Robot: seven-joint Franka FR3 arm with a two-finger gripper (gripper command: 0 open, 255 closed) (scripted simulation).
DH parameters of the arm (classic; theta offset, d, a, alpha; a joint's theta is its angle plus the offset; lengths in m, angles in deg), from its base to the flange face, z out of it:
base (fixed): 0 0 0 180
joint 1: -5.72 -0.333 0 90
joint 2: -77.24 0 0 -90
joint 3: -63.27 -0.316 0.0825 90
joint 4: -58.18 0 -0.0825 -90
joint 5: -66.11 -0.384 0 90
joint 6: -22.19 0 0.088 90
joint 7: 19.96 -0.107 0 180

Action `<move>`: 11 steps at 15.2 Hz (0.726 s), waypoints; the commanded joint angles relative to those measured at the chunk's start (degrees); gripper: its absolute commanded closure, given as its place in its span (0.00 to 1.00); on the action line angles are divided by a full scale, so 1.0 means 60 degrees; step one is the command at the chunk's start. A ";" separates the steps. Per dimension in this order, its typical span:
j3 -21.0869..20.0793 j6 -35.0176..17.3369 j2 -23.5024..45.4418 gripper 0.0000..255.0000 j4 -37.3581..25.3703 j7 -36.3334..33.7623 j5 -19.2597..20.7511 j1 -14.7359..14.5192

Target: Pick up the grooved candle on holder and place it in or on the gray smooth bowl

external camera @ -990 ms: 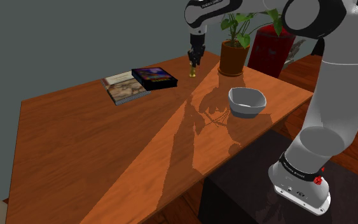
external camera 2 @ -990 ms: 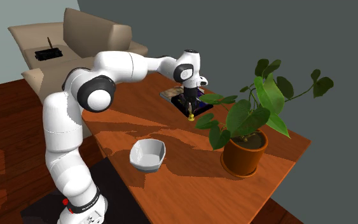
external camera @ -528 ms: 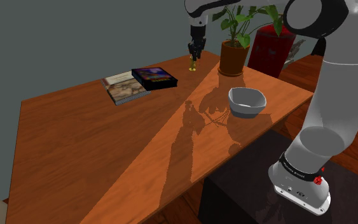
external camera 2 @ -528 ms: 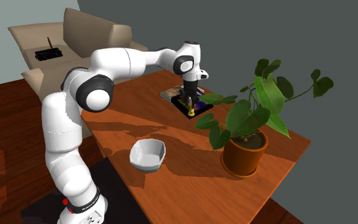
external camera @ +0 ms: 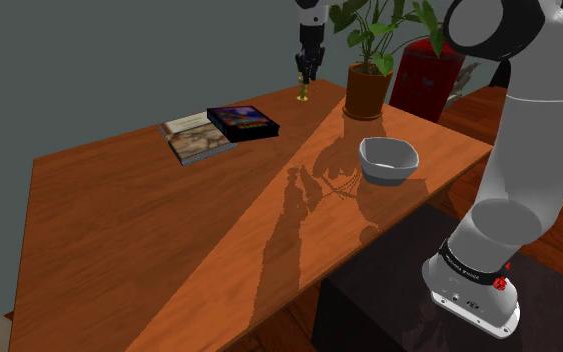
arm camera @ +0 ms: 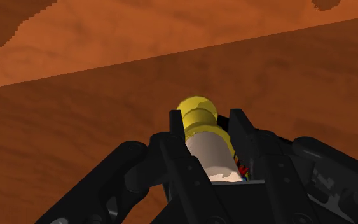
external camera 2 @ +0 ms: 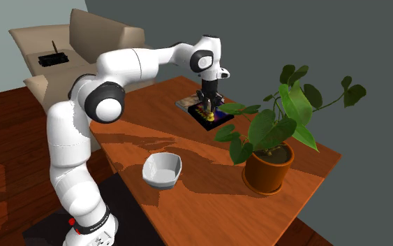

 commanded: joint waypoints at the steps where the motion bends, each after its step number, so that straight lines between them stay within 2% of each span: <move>1: 0.0005 0.0233 0.0015 1.00 -0.0244 0.0012 -0.0002 0.0010; 6: 0.0061 -0.0382 -0.2146 1.00 0.2522 0.0057 0.0200 -0.0009; 11: 0.0106 -0.0592 -0.4105 1.00 0.4680 0.0101 0.0409 0.0041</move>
